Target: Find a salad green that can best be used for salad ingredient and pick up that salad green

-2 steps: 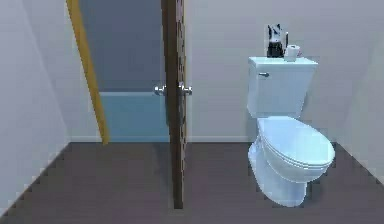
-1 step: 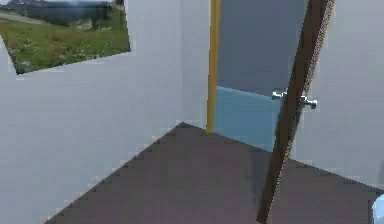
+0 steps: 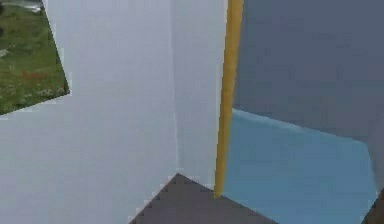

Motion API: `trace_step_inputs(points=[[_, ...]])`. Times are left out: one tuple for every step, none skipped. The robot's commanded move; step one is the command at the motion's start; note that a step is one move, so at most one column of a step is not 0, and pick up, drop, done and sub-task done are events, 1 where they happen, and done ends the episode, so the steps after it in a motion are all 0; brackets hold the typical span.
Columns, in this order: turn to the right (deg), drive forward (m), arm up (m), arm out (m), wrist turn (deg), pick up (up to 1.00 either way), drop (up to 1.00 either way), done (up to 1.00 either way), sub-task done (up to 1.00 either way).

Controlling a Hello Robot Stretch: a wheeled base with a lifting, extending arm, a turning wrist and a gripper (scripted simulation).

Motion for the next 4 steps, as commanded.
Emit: trace_step_inputs(points=[[-9.0, 0.00, 0.00, 0.00, 0.0, 0.00, 0.00, 0.00, 0.00], [0.0, 0.20, 0.00, 0.00, 0.0, 0.00, 0.00, 0.00, 0.00], [39.0, 0.00, 0.00, 0.00, 0.0, 0.00, 0.00, 0.00, 0.00], [0.0, 0.80, 0.00, 0.00, 0.0, 0.00, 0.00, 0.00, 0.00]])
